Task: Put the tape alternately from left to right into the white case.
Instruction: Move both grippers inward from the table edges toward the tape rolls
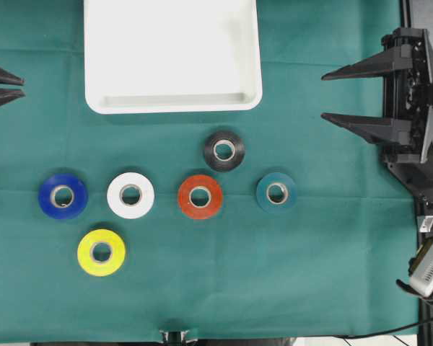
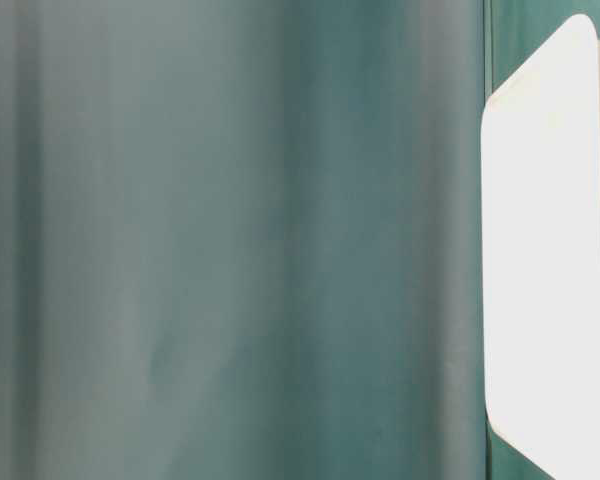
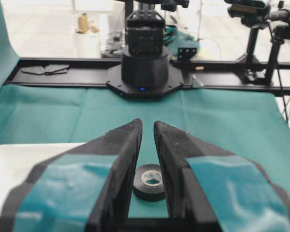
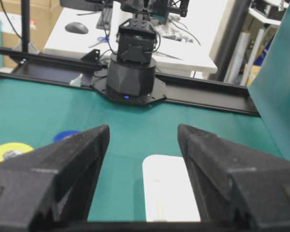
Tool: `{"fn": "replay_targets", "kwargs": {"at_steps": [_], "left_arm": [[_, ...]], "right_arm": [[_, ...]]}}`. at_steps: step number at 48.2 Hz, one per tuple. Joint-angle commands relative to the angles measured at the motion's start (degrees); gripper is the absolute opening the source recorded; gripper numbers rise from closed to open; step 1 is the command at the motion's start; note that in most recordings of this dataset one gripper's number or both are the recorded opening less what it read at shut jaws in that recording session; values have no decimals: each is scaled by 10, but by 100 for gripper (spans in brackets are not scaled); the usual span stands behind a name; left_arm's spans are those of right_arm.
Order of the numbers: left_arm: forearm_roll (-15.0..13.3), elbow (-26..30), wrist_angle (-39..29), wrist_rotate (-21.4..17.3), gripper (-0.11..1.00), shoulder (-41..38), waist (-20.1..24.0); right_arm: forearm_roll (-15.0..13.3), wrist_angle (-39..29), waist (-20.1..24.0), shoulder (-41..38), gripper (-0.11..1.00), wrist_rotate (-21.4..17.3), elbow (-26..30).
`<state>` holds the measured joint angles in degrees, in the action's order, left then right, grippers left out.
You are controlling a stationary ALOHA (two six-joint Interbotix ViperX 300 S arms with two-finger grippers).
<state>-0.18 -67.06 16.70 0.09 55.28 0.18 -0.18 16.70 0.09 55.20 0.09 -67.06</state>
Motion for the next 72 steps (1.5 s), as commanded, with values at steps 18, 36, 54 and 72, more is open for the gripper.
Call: {"fn": "replay_targets", "kwargs": {"at_steps": [18, 36, 54, 72], "left_arm": [[-13, -9, 8, 12, 2, 5, -33], [-14, -11, 9, 23, 2, 3, -32], [-14, -22, 10, 26, 85, -3, -32], [-14, -15, 10, 27, 91, -33, -32]], "right_arm": [[1, 4, 3, -3, -9, -9, -4], [1, -7, -1, -11, -9, -10, -5], [0, -8, -1, -24, 22, -37, -6], [1, -6, -4, -51, 77, -38, -4]]}}
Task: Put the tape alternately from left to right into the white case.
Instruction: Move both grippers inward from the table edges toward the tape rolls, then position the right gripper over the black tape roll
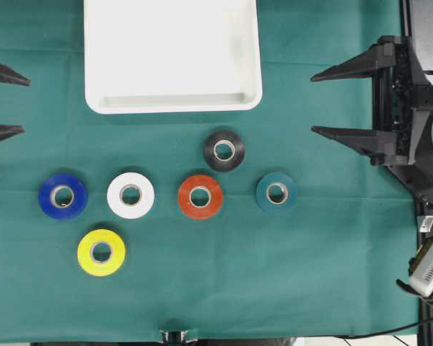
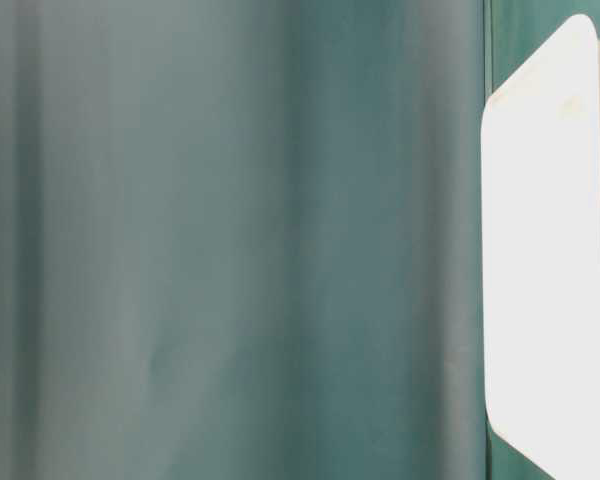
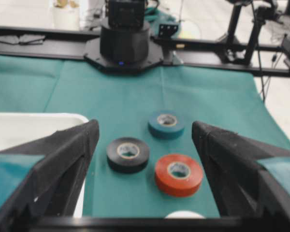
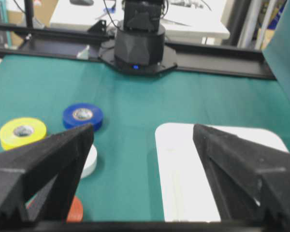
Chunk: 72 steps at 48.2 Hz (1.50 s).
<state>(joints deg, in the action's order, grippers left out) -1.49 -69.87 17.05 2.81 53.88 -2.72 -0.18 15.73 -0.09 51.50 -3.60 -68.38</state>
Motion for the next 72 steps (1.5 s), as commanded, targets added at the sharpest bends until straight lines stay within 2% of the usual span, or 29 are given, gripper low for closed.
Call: {"fn": "replay_targets", "kwargs": {"at_steps": [1, 56, 72], "left_arm": [[-1, 14, 6, 0, 91, -25, -4], [-1, 123, -10, 2, 90, -321, 1], [-1, 150, -66, 3, 90, -357, 1]], "right_arm": [[0, 4, -2, -18, 77, -1, 11], [0, 3, -5, -293, 76, -2, 120], [1, -33, -5, -353, 76, -2, 161]]}}
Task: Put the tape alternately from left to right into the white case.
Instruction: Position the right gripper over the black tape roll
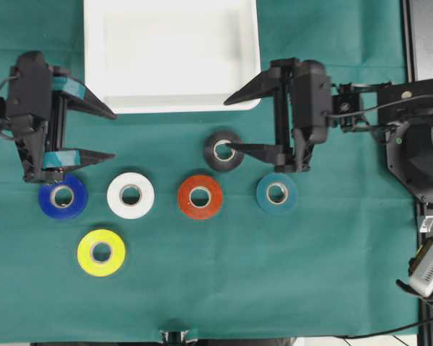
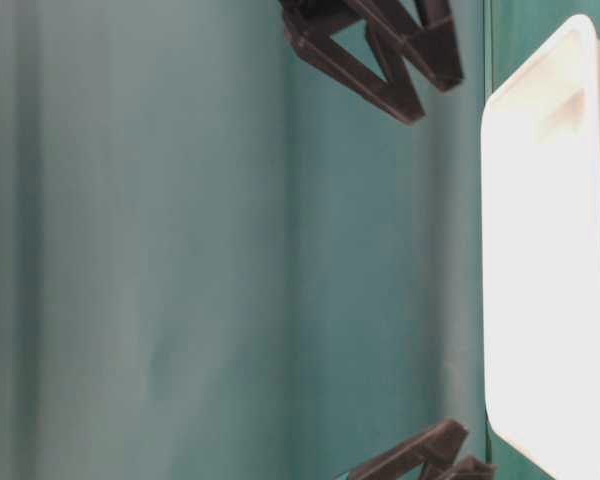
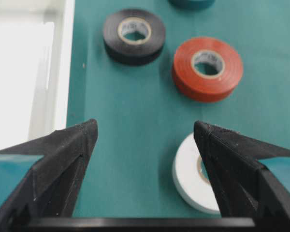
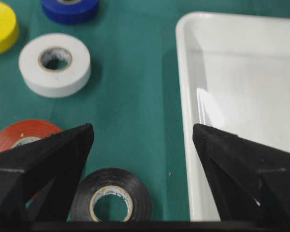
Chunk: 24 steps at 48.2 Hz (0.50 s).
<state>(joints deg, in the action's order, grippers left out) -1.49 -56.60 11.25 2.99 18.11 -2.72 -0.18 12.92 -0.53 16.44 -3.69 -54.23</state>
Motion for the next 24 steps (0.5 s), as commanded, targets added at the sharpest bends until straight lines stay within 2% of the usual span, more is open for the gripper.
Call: {"fn": "replay_targets", "kwargs": {"at_steps": [1, 24], "left_arm": [[-2, 19, -10, 1, 90, 0, 1], [-2, 19, -14, 1, 90, -3, 1]], "right_arm": [[0, -7, -1, -4, 76, -1, 21], [0, -9, -1, -21, 76, -1, 33]]}}
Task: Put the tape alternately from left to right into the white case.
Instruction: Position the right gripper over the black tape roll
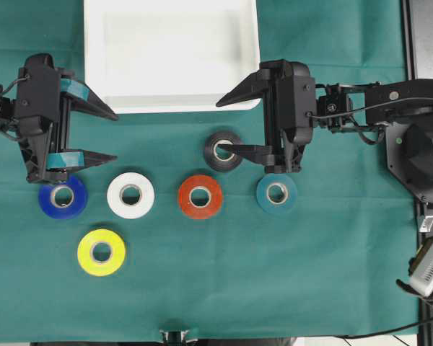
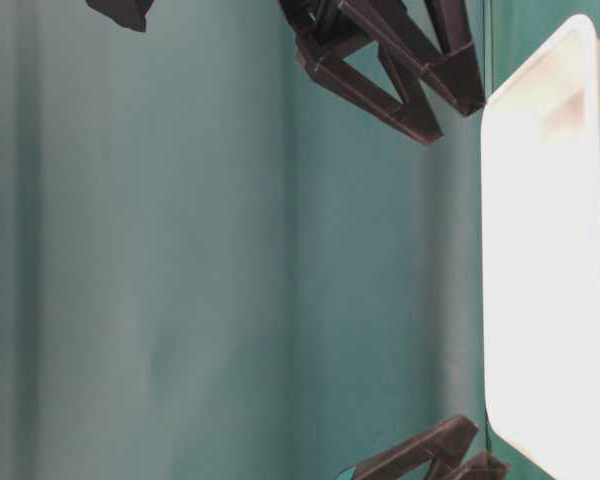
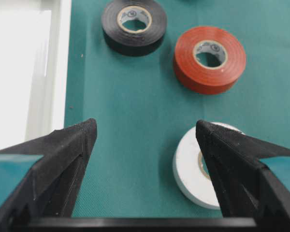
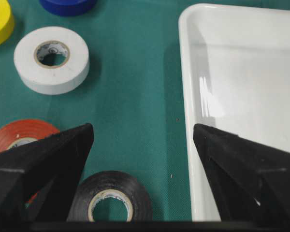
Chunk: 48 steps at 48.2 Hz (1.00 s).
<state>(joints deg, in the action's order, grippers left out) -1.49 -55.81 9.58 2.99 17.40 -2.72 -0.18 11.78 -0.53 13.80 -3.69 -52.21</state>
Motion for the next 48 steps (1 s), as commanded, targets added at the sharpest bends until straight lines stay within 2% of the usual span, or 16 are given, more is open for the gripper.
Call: {"fn": "replay_targets", "kwargs": {"at_steps": [1, 34, 48], "left_arm": [[-1, 11, 3, 1, 90, 4, 1], [-1, 12, 3, 1, 90, 5, 1], [-2, 10, 3, 1, 90, 8, 1]], "right_arm": [[1, 2, -1, 5, 76, -1, 14], [-1, 2, -1, 7, 76, -1, 11], [-1, 2, 16, 25, 76, -1, -3]]}}
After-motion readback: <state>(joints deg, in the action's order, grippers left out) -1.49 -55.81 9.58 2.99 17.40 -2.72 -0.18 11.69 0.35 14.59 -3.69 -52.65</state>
